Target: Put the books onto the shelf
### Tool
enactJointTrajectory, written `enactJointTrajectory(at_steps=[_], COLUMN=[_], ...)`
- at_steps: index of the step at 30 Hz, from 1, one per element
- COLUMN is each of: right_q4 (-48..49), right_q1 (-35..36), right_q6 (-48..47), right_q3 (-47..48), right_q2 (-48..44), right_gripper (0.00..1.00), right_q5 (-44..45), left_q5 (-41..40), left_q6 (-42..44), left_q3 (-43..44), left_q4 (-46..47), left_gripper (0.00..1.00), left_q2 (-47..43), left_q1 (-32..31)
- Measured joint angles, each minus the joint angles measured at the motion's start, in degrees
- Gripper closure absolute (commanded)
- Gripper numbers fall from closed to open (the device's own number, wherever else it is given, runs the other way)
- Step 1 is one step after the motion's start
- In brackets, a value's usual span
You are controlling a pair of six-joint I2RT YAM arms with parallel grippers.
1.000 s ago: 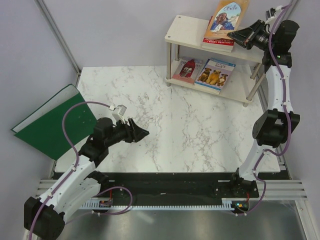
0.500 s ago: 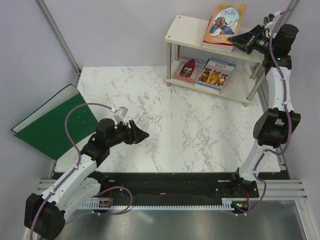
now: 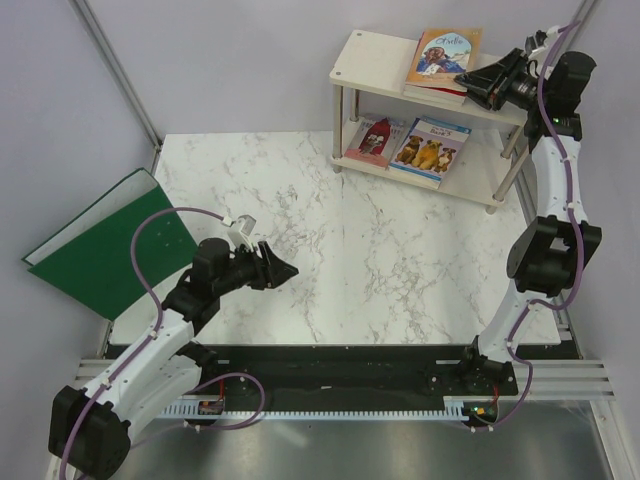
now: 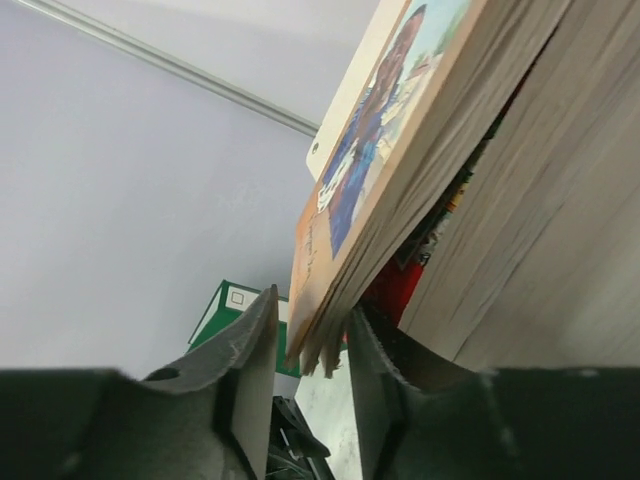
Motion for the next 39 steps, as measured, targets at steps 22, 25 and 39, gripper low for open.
enactJointTrajectory(at_steps=[22, 25, 39], right_q4=[-6.64, -14.23, -25.83], right_q1=[-3.74, -4.76, 1.25], right_q6=[-6.56, -11.93, -36.54], right_q3=[-4.39, -4.7, -45.57], right_q2=[-7.28, -8.87, -45.35], right_gripper=[0.02, 0.02, 0.02], right_q5=[4.11, 6.86, 39.45], left_q5=[0.04, 0.04, -2.95], left_q6=[-0.09, -0.09, 0.72], left_q3=[-0.7, -0.7, 1.03], left_q4=[0.61, 0.61, -0.94], left_gripper=[0.41, 0.4, 0.32], left_q2=[-0.17, -0.09, 6.08], left_q1=[0.0, 0.0, -0.02])
